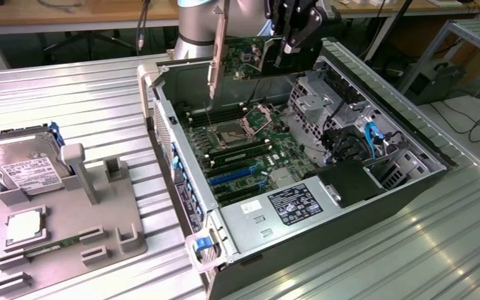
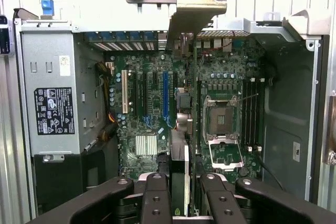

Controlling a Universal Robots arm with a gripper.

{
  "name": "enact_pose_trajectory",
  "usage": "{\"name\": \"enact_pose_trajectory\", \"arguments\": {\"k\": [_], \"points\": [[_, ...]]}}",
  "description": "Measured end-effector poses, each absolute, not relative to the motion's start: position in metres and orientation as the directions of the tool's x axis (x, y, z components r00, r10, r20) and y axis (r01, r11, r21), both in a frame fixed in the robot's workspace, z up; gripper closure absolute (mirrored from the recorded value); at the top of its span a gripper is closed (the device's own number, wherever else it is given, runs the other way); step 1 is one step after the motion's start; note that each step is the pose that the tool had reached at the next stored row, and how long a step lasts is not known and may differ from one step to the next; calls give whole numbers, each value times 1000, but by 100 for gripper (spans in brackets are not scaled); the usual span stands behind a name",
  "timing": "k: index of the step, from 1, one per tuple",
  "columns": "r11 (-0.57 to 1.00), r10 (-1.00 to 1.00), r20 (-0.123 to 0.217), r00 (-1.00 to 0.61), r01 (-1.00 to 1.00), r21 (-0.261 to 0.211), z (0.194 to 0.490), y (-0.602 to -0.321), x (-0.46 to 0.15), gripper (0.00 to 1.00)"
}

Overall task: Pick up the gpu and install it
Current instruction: 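Insert the gpu into the slot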

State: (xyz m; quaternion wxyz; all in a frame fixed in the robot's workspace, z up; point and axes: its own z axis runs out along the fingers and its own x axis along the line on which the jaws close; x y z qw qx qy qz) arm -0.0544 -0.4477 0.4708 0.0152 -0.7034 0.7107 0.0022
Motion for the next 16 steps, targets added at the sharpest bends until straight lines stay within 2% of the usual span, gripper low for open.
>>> {"name": "enact_pose_trajectory", "arguments": {"k": [16], "points": [[11,-1000,-25,-10,-1000,-18,463,-448,-54,73]]}}
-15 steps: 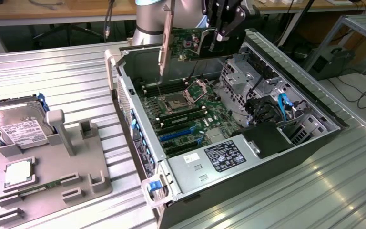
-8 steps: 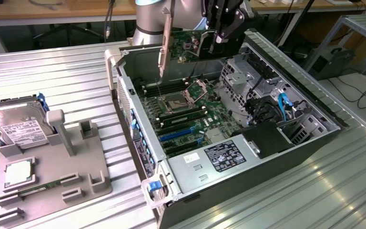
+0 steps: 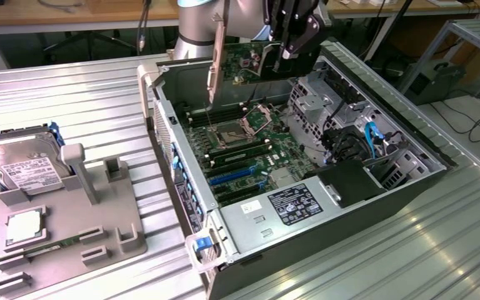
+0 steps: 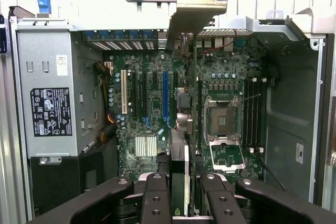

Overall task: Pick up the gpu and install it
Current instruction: 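Insert the gpu into the slot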

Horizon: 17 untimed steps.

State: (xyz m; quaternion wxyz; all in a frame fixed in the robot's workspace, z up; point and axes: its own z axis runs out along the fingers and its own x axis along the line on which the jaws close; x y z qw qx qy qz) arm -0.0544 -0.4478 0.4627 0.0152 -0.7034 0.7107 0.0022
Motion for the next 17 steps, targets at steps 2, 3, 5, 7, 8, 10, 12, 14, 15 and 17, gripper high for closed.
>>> {"name": "enact_pose_trajectory", "arguments": {"k": [2,3,5,7,8,10,12,14,15,17], "points": [[10,-1000,-25,-10,-1000,-18,462,-448,-54,73],[11,-1000,-25,-10,-1000,-18,461,-448,-54,73],[11,-1000,-25,-10,-1000,-18,460,-448,-54,73],[11,-1000,-25,-10,-1000,-18,459,-448,-54,73],[11,-1000,-25,-10,-1000,-18,458,-448,-54,73],[11,-1000,-25,-10,-1000,-18,457,-448,-54,73],[11,-1000,-25,-10,-1000,-18,456,-448,-54,73],[11,-1000,-25,-10,-1000,-18,455,-448,-54,73],[11,-1000,-25,-10,-1000,-18,454,-448,-54,73],[11,-1000,-25,-10,-1000,-18,453,-448,-54,73]]}}
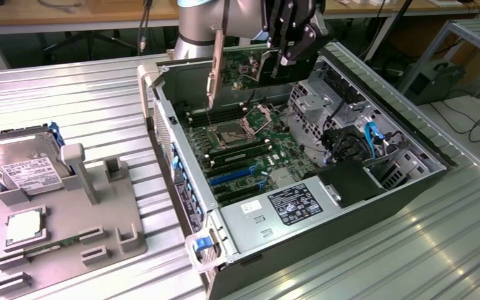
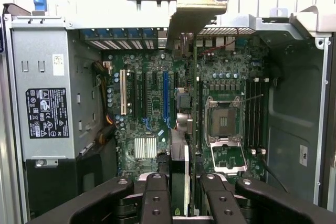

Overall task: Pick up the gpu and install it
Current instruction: 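Insert the gpu into the slot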

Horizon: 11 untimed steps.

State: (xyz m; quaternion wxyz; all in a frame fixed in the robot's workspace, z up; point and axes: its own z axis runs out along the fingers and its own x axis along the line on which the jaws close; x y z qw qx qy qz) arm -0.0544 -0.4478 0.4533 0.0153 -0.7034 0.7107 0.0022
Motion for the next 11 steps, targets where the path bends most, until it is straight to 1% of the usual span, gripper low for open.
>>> {"name": "enact_pose_trajectory", "arguments": {"k": [11], "points": [[11,-1000,-25,-10,-1000,-18,448,-448,-54,73]]}}
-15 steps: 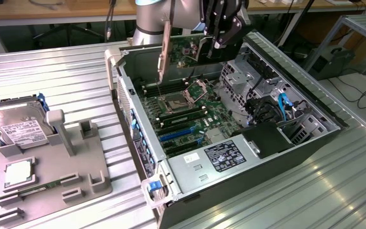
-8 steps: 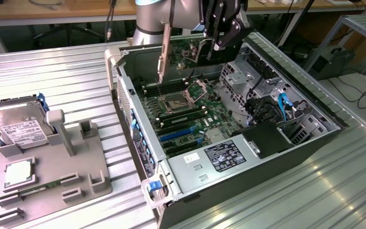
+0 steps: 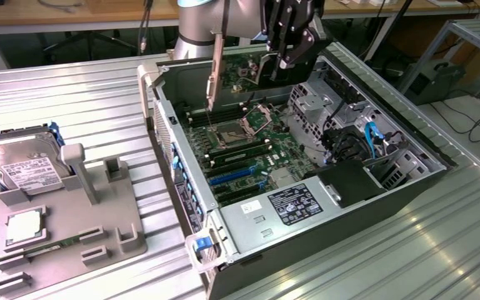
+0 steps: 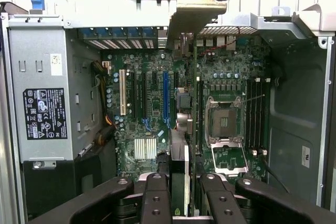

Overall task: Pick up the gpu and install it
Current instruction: 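Insert the gpu into the slot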

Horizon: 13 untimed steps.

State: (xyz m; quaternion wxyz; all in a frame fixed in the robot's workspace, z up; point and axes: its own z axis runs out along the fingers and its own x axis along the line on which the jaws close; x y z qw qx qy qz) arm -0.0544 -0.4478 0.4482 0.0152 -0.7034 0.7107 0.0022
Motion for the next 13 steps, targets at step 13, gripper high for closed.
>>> {"name": "enact_pose_trajectory", "arguments": {"k": [13], "points": [[11,-1000,-25,-10,-1000,-26,436,-448,-54,73]]}}
